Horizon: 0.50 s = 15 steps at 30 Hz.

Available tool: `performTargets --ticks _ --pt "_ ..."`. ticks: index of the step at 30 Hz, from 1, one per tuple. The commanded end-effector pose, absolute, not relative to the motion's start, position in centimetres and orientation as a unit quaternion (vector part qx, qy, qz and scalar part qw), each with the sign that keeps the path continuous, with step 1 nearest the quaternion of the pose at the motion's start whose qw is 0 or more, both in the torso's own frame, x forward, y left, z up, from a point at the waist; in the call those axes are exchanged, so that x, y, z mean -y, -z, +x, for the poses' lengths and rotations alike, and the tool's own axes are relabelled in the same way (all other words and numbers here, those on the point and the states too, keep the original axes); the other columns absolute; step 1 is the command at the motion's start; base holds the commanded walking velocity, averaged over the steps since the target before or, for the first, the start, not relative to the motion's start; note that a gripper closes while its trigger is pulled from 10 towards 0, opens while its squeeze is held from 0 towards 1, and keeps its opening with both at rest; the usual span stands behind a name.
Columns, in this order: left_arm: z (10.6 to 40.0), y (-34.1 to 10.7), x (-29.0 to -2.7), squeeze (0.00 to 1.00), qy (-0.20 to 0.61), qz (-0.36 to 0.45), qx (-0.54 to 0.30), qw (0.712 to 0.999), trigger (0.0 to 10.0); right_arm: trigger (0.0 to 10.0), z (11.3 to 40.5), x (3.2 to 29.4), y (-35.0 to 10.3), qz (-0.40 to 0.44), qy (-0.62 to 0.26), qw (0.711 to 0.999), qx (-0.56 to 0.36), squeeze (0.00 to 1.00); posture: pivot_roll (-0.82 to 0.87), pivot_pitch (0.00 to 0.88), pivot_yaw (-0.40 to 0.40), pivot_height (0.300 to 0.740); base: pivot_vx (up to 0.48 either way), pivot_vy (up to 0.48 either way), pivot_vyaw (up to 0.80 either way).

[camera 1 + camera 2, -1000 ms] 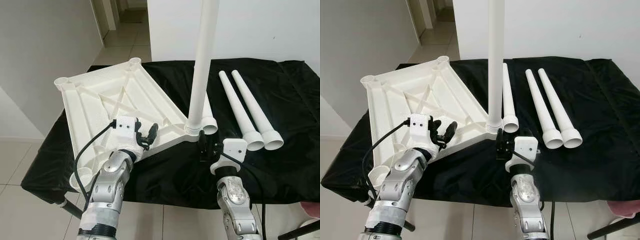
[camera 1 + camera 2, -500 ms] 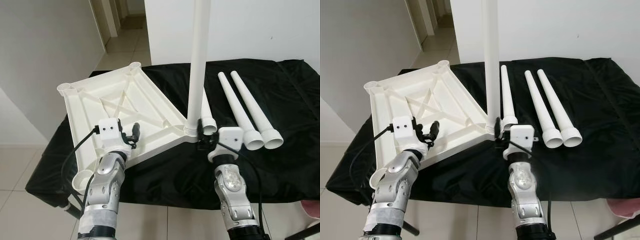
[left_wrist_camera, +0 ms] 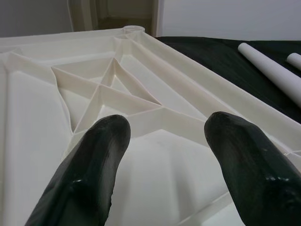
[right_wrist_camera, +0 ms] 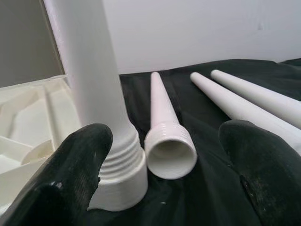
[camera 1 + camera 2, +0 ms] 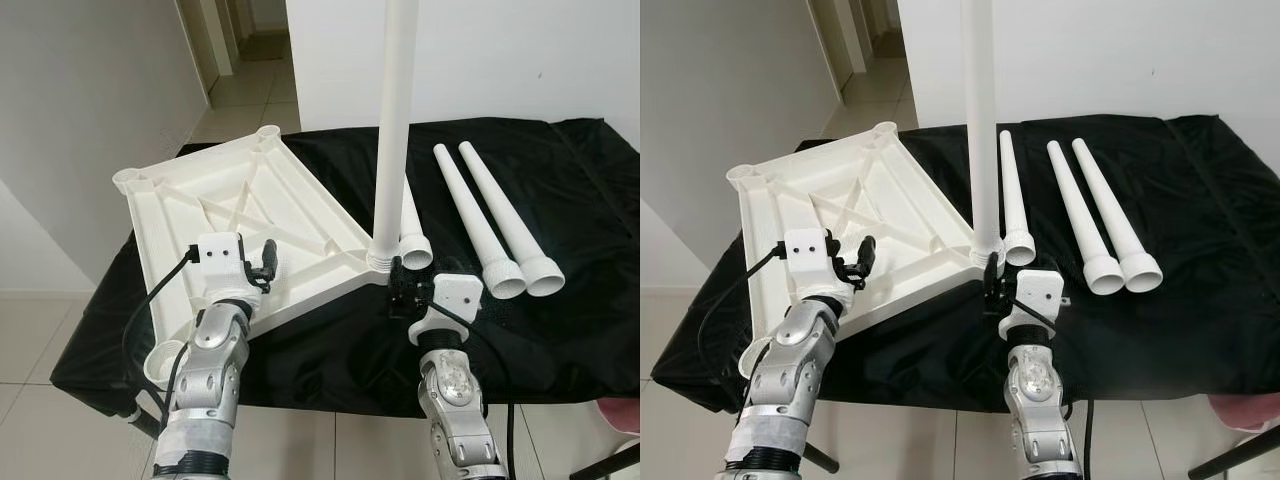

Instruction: Building children table

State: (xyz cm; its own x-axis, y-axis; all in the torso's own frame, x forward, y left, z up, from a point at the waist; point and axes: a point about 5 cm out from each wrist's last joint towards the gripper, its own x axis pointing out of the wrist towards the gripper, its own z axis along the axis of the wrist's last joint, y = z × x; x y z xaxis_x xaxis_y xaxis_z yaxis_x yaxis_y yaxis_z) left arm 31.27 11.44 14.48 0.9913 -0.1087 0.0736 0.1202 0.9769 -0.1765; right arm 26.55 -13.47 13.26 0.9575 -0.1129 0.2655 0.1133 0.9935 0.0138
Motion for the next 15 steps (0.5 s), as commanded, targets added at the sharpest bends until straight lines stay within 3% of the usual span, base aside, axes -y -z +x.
performTargets --ticks 1,4,15 --pt "30.7 -13.1 -11.2 0.0 0.063 -0.078 0.017 0.995 10.0 10.0 26.4 13.3 -13.0 -0.007 0.055 0.99 0.132 0.0 -0.12 0.011 0.141 0.74 0.0 0.0 0.0" --pt "30.4 -13.3 -10.7 0.0 0.092 -0.063 0.055 0.992 10.0 10.0 26.3 14.1 -12.4 -0.011 0.067 0.991 0.12 0.0 -0.09 0.017 0.12 0.74 0.0 0.0 0.0" --pt "29.1 -12.6 -10.5 0.0 0.167 -0.03 0.069 0.983 10.0 10.0 25.4 14.8 -12.1 -0.047 0.024 0.992 0.115 0.0 -0.1 0.02 0.101 0.74 0.0 0.0 0.0"
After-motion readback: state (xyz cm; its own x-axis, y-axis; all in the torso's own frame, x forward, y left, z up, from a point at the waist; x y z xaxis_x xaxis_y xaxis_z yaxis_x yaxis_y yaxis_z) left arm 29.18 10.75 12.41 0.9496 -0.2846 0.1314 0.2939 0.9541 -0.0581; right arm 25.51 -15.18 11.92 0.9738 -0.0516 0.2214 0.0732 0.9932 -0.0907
